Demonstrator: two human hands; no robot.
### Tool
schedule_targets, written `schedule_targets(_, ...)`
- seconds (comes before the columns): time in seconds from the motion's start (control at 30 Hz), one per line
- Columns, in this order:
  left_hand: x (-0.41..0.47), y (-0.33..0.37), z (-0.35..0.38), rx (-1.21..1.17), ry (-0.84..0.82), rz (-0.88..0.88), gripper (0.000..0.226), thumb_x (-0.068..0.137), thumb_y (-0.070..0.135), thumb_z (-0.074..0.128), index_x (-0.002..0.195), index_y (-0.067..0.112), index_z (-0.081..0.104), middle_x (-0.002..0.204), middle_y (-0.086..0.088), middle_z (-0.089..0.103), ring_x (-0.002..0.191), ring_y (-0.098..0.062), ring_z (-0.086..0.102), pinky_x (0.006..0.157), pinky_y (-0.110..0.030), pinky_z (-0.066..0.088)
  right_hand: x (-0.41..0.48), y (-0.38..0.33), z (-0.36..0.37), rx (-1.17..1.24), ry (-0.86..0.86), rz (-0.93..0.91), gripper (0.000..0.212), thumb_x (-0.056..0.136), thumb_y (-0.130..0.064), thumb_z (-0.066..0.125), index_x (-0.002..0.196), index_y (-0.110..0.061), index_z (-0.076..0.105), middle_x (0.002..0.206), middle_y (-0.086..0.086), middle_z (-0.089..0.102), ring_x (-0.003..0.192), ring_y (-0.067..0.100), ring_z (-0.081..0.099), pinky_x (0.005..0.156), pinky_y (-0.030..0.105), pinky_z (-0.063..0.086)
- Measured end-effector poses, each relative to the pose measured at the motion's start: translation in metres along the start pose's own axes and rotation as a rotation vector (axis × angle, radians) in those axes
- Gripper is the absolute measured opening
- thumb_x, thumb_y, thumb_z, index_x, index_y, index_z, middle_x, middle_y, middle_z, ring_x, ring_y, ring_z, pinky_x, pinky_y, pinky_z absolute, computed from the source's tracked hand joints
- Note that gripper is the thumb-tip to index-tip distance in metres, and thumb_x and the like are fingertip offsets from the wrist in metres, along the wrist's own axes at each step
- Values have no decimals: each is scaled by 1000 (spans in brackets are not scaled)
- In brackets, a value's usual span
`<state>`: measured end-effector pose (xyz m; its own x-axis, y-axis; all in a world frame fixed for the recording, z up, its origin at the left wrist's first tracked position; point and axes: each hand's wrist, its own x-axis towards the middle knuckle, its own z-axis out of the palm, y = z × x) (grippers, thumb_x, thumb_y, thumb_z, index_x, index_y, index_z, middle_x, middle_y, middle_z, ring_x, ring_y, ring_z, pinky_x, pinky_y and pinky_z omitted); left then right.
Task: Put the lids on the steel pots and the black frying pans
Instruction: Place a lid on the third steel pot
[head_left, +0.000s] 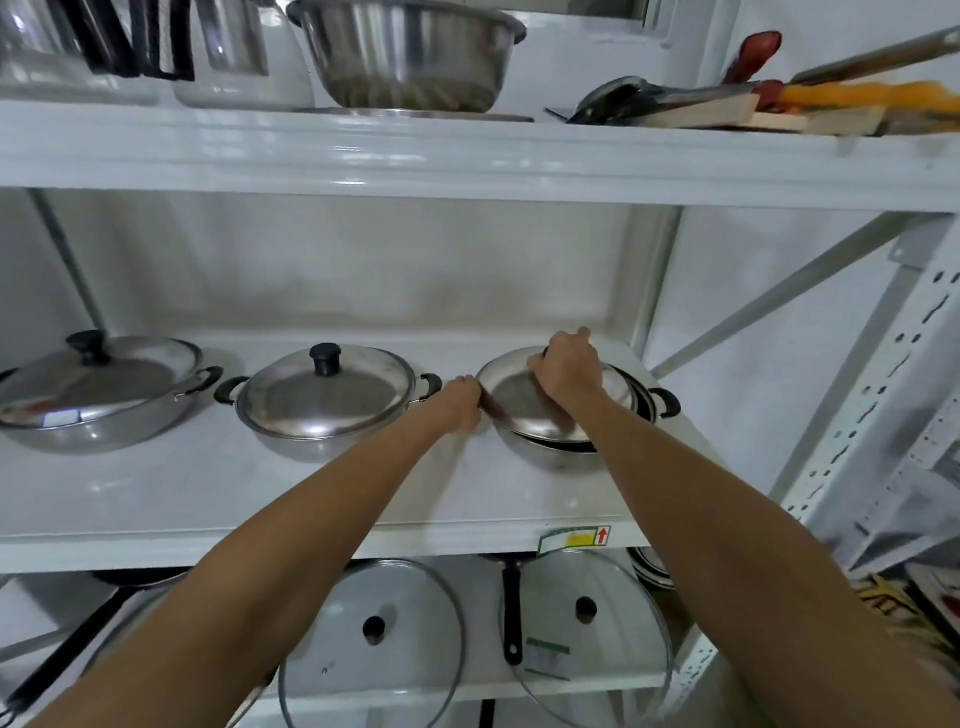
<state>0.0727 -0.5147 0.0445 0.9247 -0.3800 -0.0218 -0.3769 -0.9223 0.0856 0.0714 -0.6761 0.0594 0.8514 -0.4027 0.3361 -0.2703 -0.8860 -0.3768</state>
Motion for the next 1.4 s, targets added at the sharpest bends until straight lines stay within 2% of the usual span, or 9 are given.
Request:
schedule_targets(0.4, -5, -18, -2, -42, -45, -12, 42, 96, 4, 42, 136, -5, 45, 142, -22, 46, 131, -35, 48, 103, -36, 39, -10, -1, 8, -30, 51, 22, 27, 93, -20, 52, 104, 1, 65, 114, 18, 49, 95, 35, 61, 79, 40, 50)
schedule_targets(0.6, -13, -23, 1, -112, -54, -20, 48, 94, 5, 44, 141, -5, 37, 144, -20, 41, 132, -34, 46, 102, -38, 41, -11, 5, 12, -15, 9, 2, 25, 98, -18, 46, 116, -2, 54, 121, 19, 42, 108, 34, 53, 85, 39, 46)
schedule_targets(0.83, -58, -34, 7, -115, -22, 1, 51, 96, 8, 47, 144, -4, 34, 146, -20, 41, 133, -34, 46, 101, -38, 40, -46, -4, -2, -191, -55, -13, 61, 92, -13, 51, 146, 0, 25, 131, 30, 38, 119, 39, 45, 97, 37, 44)
schedule_targets(0.93, -89, -54, 13, -135, -44, 38, 48, 95, 8, 47, 141, -4, 37, 147, -21, 42, 133, -36, 47, 102, -40, 40, -87, -22, -7, -226, -58, -34, 65, 89, -27, 62, 142, -2, 33, 137, 31, 36, 124, 45, 41, 100, 47, 42)
schedule_targets(1.03, -124, -82, 15, -220, -26, 86, 50, 95, 6, 45, 144, -1, 38, 148, -18, 43, 133, -33, 46, 106, -39, 41, -135, -50, 4, -264, -9, -13, 61, 91, -50, 55, 132, -5, 48, 136, 26, 43, 124, 42, 40, 102, 47, 36)
schedule_targets(1.17, -180, -132, 24, -309, 32, 101, 63, 93, 8, 47, 154, 6, 32, 157, -14, 37, 143, -30, 38, 115, -36, 33, -205, -102, 23, -172, -23, -73, 44, 90, -31, 54, 127, -8, 51, 137, 22, 40, 126, 39, 36, 104, 46, 35)
schedule_targets(1.27, -226, -174, 37, -392, 126, 66, 58, 90, 9, 48, 147, 7, 46, 152, -15, 46, 139, -31, 44, 115, -37, 36, -259, -145, 39, -146, -44, -188, 41, 91, -25, 51, 126, -4, 50, 133, 23, 44, 123, 40, 40, 101, 46, 37)
schedule_targets(1.33, -255, -204, 50, -368, 201, 39, 52, 87, 11, 44, 136, 9, 58, 138, -15, 60, 126, -32, 56, 107, -40, 46, -292, -170, 51, -112, -46, -282, 34, 91, -21, 50, 120, -3, 53, 125, 21, 50, 115, 36, 46, 94, 43, 41)
schedule_targets(1.4, -281, -231, 61, -306, 246, -4, 37, 85, 12, 44, 115, 9, 66, 113, -14, 70, 103, -34, 66, 89, -43, 56, -319, -191, 59, -15, -82, -331, 23, 91, -17, 51, 109, -3, 55, 113, 18, 56, 103, 33, 53, 83, 41, 46)
